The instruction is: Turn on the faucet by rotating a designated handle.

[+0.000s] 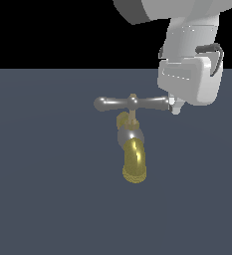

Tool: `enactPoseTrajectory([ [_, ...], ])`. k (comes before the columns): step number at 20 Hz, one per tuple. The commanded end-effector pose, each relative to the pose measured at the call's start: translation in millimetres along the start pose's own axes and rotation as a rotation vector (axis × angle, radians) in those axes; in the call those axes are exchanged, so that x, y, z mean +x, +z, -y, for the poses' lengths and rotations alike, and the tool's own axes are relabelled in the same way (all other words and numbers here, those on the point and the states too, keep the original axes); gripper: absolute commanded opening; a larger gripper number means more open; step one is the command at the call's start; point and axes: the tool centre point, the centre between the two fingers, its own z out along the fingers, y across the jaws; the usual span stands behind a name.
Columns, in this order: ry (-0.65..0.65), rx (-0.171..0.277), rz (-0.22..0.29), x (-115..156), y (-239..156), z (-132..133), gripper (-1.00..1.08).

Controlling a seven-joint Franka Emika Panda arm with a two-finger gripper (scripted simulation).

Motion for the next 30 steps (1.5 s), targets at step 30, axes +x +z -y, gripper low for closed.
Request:
enactPoseTrajectory([
  [30, -0.006, 0.000, -0.001, -7.1, 1.0, -59.4, -1.00],
])
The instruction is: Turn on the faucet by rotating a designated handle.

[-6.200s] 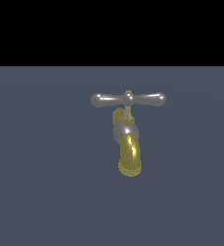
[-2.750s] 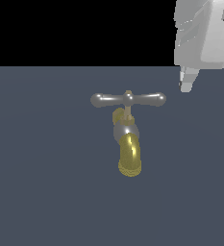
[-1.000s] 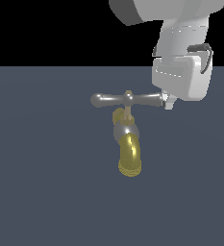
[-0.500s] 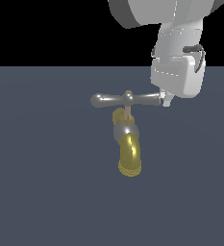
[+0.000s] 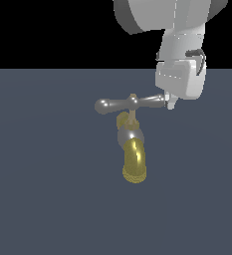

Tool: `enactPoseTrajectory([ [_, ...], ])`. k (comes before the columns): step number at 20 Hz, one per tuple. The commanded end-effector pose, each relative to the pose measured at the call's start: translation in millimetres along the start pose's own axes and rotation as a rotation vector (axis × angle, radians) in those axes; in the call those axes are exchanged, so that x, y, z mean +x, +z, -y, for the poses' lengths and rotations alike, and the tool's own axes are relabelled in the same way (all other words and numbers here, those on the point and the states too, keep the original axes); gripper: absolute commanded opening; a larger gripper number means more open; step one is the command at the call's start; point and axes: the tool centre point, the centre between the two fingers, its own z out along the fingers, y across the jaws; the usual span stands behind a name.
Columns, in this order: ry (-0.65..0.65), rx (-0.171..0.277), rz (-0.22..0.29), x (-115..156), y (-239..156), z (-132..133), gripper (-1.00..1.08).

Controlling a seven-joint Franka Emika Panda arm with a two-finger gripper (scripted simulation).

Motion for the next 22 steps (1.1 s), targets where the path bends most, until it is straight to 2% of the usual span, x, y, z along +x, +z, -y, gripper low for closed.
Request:
enactPoseTrajectory([
  [1, -0.006, -0.011, 0.004, 0.9, -2.6, -11.8, -1.00],
  [9, -0.006, -0.011, 0.004, -1.9, -3.0, -32.7, -1.00],
  [11, 0.013, -0.001, 0.006, -11.5, -0.2, -23.9, -1.00],
  [22, 0.003, -0.006, 0.005, 20.3, -1.6, -64.3, -1.00],
])
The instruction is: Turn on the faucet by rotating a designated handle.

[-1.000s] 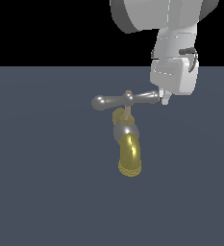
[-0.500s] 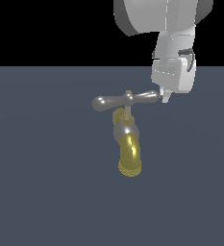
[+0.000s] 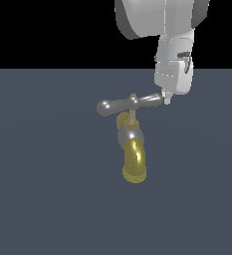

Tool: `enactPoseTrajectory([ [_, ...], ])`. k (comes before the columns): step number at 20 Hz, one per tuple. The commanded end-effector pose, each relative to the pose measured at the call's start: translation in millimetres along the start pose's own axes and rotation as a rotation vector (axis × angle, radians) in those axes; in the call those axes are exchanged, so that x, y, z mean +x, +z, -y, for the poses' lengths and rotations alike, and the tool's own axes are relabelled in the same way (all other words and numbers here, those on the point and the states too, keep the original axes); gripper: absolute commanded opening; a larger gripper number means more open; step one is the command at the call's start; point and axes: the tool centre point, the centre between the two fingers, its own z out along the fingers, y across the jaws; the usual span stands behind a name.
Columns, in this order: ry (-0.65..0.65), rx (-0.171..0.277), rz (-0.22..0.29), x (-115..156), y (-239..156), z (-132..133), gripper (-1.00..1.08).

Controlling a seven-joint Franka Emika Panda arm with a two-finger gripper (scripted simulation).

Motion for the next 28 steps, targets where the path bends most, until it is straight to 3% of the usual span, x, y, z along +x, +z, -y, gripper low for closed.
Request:
enactPoseTrajectory([
  [1, -0.042, -0.007, -0.010, 32.5, -1.7, -16.1, -1.00],
  [12, -0.049, -0.011, -0.010, 60.3, -3.7, -48.5, -1.00],
  [13, 0.003, -0.002, 0.007, 21.8, -0.6, -37.1, -1.00],
  [28, -0.050, -0.011, -0.010, 147.7, -4.8, -55.2, -1.00],
])
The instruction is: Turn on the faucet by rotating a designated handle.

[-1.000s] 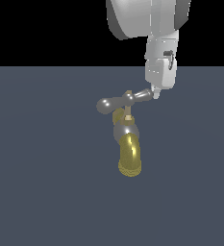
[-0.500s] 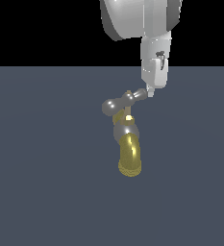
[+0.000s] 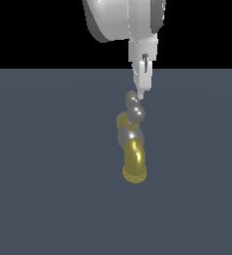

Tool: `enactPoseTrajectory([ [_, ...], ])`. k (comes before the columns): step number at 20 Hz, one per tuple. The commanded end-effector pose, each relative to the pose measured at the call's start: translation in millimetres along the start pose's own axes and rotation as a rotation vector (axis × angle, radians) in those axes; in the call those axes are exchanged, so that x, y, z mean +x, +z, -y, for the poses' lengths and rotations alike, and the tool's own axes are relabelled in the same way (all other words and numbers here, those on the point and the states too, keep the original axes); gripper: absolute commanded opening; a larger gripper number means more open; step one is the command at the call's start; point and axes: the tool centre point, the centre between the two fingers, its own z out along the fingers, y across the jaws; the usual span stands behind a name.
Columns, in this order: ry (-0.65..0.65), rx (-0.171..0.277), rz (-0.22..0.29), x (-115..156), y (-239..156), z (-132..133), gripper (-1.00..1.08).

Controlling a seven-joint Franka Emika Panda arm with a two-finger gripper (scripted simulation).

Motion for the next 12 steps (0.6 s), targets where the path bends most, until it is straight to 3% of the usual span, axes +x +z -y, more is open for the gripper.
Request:
enactPoseTrajectory([
  [1, -0.088, -0.003, -0.032, 71.7, -4.6, -2.8, -1.00],
  [2, -0.007, 0.000, -0.002, 8.3, -0.1, -0.8, -1.00],
  [12, -0.036, -0.001, -0.012, 52.8, -1.9, 18.8, -1.00],
])
